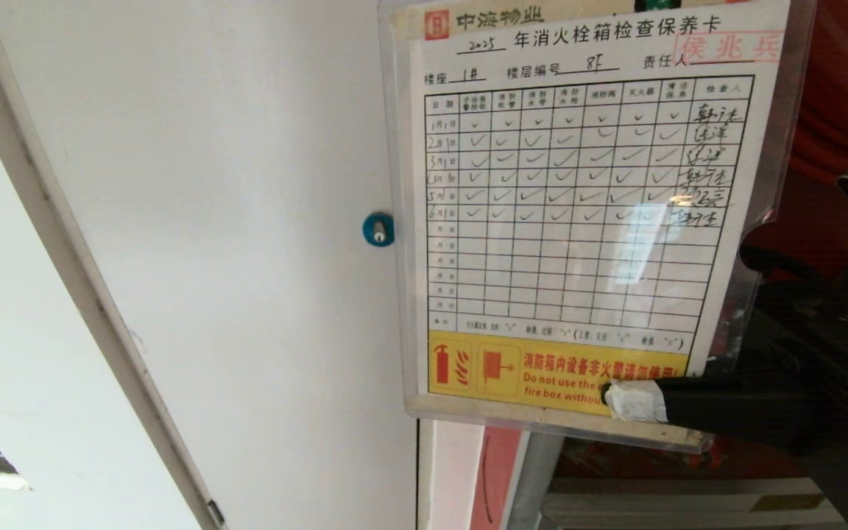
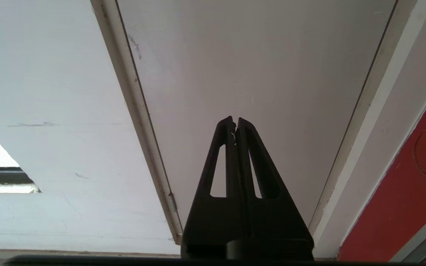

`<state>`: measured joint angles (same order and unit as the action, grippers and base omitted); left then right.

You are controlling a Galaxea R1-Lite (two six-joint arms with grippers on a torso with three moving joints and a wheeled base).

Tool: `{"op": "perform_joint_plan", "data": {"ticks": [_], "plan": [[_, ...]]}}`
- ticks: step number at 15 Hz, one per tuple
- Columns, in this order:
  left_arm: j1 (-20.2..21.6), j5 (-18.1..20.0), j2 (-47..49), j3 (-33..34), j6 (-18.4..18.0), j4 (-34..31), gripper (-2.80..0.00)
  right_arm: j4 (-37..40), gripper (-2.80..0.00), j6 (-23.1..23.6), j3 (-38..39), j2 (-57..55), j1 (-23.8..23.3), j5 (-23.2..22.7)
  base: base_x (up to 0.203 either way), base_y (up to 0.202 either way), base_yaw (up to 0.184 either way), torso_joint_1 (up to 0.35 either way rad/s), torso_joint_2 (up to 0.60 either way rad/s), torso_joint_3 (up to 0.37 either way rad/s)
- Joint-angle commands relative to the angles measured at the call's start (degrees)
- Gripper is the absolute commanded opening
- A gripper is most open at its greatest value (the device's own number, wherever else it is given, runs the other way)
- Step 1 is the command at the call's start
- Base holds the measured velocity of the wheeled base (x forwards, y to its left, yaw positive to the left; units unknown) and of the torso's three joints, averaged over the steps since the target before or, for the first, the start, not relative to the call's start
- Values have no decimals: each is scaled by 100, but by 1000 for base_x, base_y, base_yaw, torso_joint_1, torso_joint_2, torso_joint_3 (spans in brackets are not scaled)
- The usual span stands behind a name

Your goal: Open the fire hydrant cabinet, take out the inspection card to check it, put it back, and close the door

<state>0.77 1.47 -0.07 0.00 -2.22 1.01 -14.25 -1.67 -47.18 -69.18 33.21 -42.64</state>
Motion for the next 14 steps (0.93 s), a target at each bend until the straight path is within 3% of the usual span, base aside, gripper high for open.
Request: {"op": "perform_joint_plan", "data": {"ticks": [1, 9, 11, 14], "plan": [[2, 3, 7, 38, 2, -5, -280, -8, -280, 0, -2, 47, 2, -25, 0, 0, 0, 0, 0, 0], [2, 3, 7, 44, -6, -2, -280, 49, -280, -16, 24, 283, 2, -17, 0, 0, 0, 0, 0, 0], [2, 2, 7, 35, 2, 4, -280, 32, -280, -362, 17, 488, 2, -14, 0, 0, 0, 0, 0, 0], [2, 3, 6, 42, 0, 4, -280, 64, -280, -451, 27, 655, 2, 108, 0, 0, 0, 0, 0, 0]]}}
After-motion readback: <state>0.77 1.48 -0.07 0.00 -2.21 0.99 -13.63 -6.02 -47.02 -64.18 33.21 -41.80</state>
